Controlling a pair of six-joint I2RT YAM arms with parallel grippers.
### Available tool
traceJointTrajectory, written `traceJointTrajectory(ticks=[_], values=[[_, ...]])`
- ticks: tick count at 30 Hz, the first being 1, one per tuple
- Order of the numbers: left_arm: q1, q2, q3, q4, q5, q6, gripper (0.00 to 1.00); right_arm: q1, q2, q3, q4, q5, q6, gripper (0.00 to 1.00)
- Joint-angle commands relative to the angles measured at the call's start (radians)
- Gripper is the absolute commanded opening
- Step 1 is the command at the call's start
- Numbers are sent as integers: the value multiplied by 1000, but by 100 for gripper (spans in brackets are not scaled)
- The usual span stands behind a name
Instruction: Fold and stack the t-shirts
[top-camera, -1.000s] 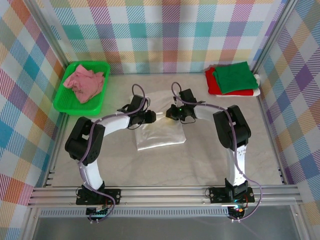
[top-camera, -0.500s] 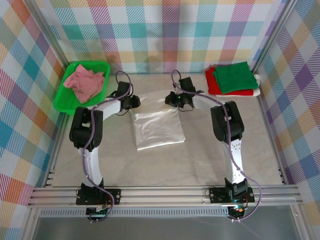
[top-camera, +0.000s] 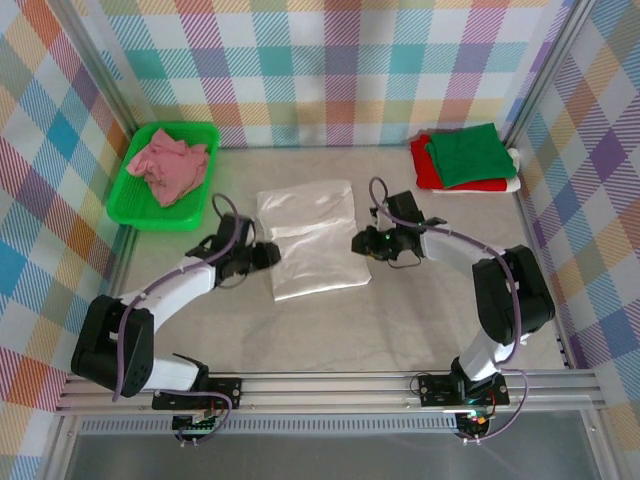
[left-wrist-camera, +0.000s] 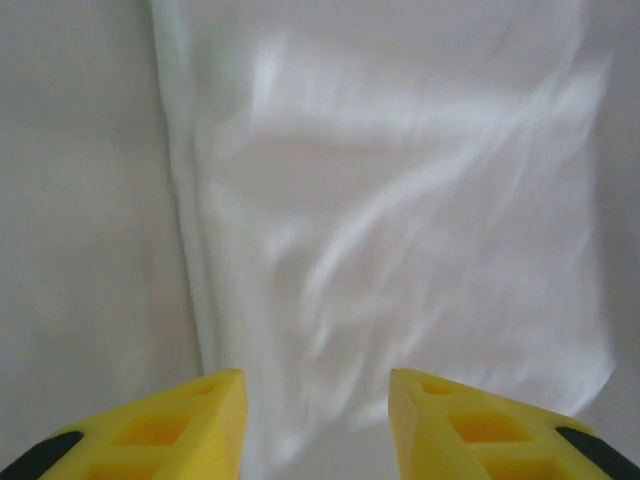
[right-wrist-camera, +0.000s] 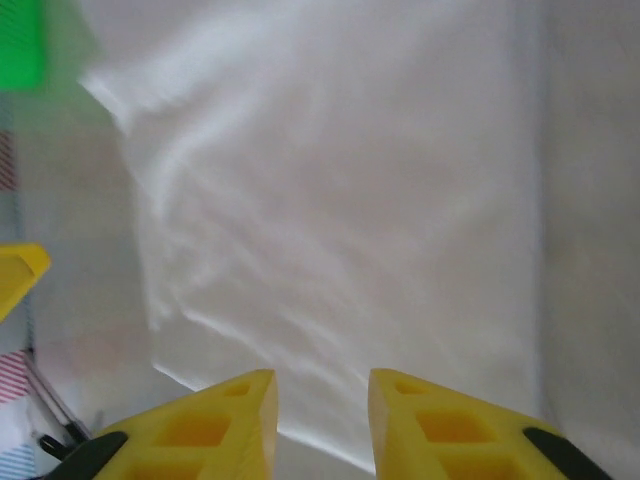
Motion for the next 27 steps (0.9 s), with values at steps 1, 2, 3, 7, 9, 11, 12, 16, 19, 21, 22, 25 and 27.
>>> traceJointTrajectory(ticks=[1,2,3,7,9,11,12,16,19,21,22,25,27], values=[[-57,-41,-71,-83,90,-109,43,-1,-55,-39,-68,37,-39,31],[-71,-43,-87,-72,100,-127,45,-1,-60,-46,-66,40,-40,32],[-91,-40,-102,-64,99,-148,46,-1,-63,-52,-58,42,-37,32],[-132,-2,-121,-2,111,-188,46,-2,-51,-51,-26,40,-32,33],[-144,21,-111,8,115,-196,46,-1,-49,-50,-18,37,-24,33],[-157,33,-103,11,100,-196,46,-2,-55,-53,-8,33,-21,33],[-160,34,-103,9,86,-195,46,-1,-60,-55,-6,33,-20,33],[-159,43,-95,-11,49,-198,50,0,-81,-58,-8,38,-18,33],[-159,38,-87,-68,27,-205,50,-1,-100,-65,-10,44,-15,33],[-159,22,-90,-108,0,-213,51,-1,-115,-67,-17,61,-16,33],[-159,15,-93,-112,-9,-216,52,-1,-123,-70,-17,69,-15,34],[-159,29,-91,-90,-3,-210,52,0,-130,-77,-5,73,-14,34],[-159,55,-85,-62,11,-207,51,-1,-126,-75,4,64,-10,34]])
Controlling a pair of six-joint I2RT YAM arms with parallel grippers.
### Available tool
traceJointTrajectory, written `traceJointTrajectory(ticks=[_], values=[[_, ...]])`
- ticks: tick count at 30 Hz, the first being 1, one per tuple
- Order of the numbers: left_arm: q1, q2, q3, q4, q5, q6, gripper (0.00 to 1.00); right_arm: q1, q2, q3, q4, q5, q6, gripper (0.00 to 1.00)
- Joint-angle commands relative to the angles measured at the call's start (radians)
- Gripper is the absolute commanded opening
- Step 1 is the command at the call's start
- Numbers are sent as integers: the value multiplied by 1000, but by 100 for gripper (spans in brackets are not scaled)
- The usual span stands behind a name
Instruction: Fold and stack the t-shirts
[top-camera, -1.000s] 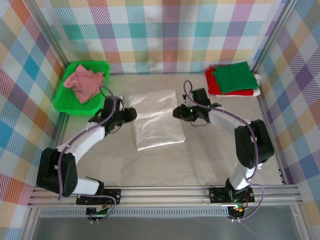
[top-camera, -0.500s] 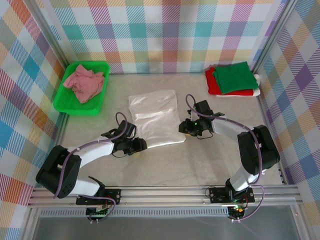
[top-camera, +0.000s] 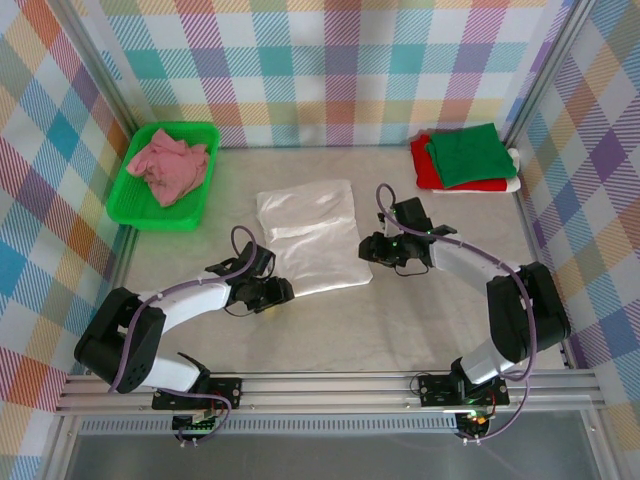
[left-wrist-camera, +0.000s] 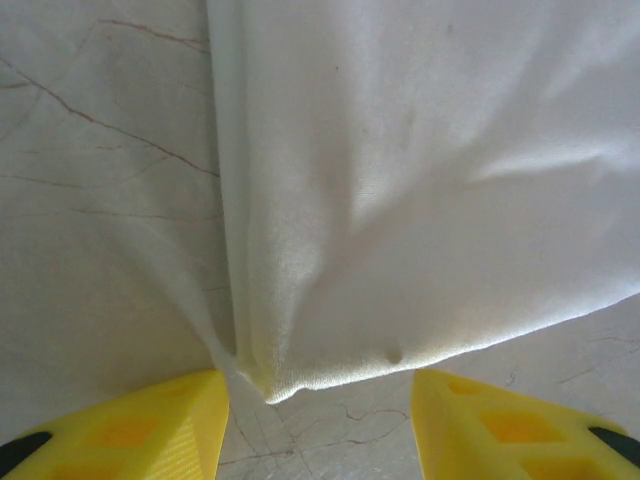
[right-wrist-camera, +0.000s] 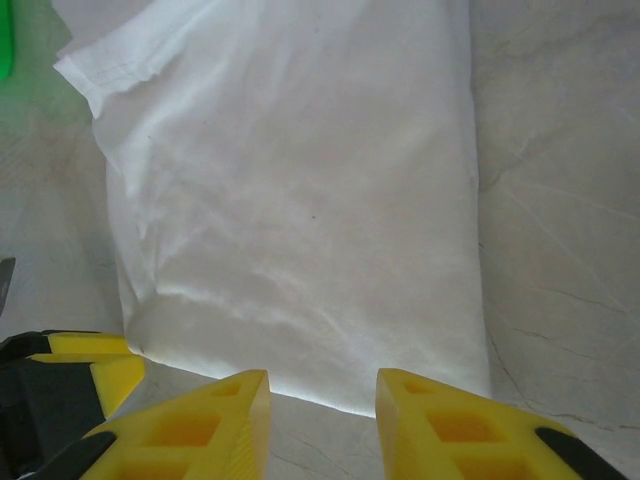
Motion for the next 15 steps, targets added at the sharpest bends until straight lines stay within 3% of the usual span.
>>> traceJointTrajectory(ticks=[1,8,15], values=[[-8,36,25,-7,-11,-3,50,-1,-12,-13,21,-3,5,33],[-8,112,70,47,-19,18,39,-2,-11,-59,49,-16,35,33],[-8,144,103,18,-47,40,15,-1,-20,-119,26,11,62,32]])
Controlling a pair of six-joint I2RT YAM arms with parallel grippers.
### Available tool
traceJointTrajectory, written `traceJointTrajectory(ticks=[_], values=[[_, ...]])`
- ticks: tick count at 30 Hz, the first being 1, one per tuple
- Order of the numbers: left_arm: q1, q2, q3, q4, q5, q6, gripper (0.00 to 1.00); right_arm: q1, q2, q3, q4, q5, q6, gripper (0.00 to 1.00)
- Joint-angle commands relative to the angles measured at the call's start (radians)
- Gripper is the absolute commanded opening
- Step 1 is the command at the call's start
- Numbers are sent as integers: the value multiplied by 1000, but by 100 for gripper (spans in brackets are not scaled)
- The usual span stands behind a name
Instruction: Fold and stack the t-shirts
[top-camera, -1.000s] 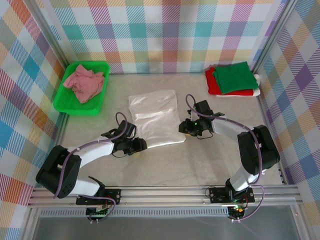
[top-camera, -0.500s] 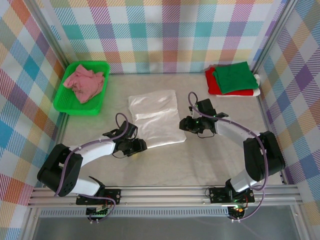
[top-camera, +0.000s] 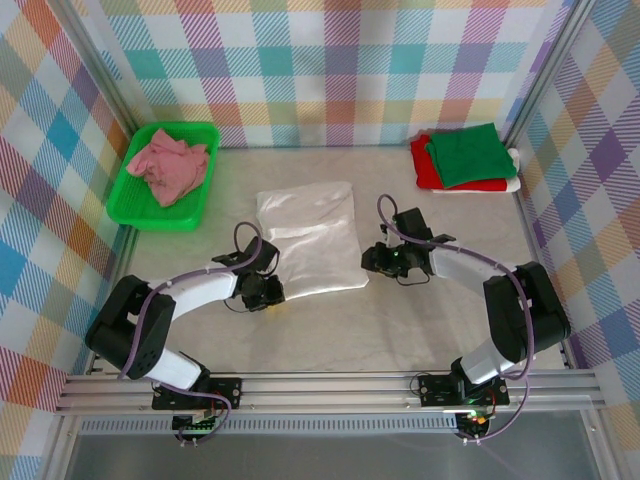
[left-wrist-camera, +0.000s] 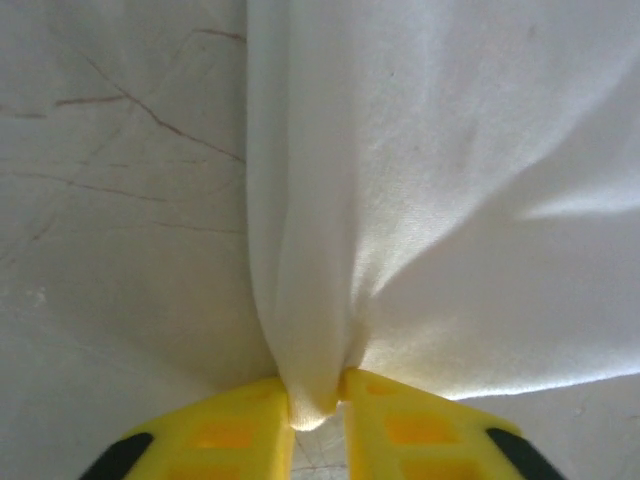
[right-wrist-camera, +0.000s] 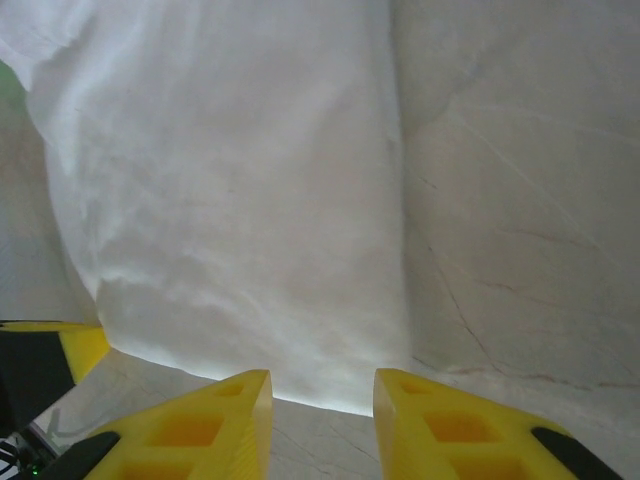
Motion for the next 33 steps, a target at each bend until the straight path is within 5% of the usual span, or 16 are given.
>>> traceJointTrajectory(ticks=[1,7,21,33], values=[[-11,57,19,136,-8,21,12,-3,-29,-43,-6,18,28,33],[-10,43,18,82,-30,35,1,-7,-32,-73,-1,-47,46,33],[-9,33,11,87,-26,55,0,9,94,-85,149,-174,119,43],[-9,-13,-7,74,-52,57,0,42,156,-33,207,-169,160,27]])
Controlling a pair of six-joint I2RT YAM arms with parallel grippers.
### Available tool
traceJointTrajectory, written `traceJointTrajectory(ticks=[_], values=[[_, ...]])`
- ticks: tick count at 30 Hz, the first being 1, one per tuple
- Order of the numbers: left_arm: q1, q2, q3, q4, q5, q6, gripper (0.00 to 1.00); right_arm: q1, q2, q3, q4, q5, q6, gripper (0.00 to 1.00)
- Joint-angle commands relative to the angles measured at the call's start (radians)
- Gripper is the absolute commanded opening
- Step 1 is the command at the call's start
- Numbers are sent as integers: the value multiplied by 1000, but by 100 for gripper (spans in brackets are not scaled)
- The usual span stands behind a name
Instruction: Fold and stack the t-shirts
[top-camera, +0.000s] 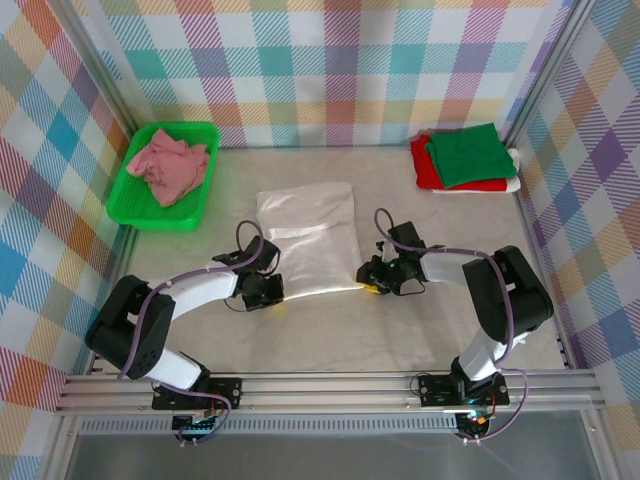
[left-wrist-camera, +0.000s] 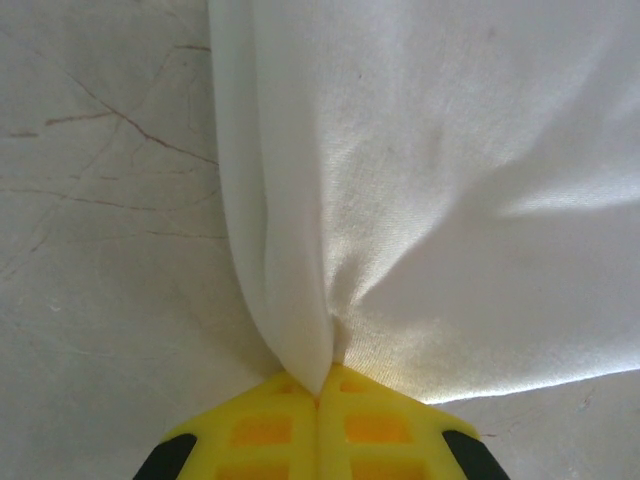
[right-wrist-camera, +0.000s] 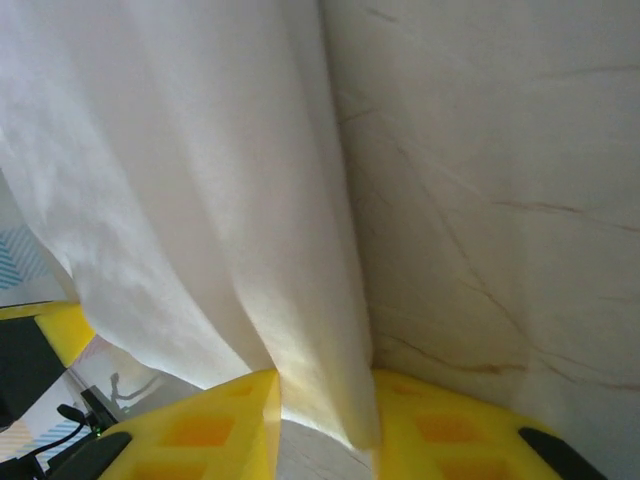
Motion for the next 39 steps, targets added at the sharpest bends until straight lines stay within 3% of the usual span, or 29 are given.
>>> traceJointTrajectory(ticks=[1,4,7,12,18,21,25,28,31,34,39], values=[[-8,-11,-15,81,-40,23,0,18,13,40,51,0,10,25],[-6,-23,-15,72,-46,27,0,18,9,48,29,29,8,16],[3,-42,-15,63,-49,28,0,18,6,65,4,37,11,0],[6,-125,-24,14,-69,50,0,18,-69,36,-87,72,-22,0],[-5,-230,-113,-12,53,95,0,73,-230,-123,-121,58,-71,0],[-54,-275,-162,-46,147,92,0,158,-334,-219,-128,61,-39,0],[-130,-440,-179,-144,164,41,0,199,-540,-314,-160,107,53,0],[-129,-536,-109,-207,136,80,0,201,-682,-264,-261,190,44,0],[-127,-520,-3,-226,139,157,0,197,-735,-179,-320,258,21,0],[-100,-452,68,-191,146,200,0,167,-696,-95,-353,292,-1,0],[51,-344,159,-56,223,206,0,66,-585,33,-336,308,-39,0]])
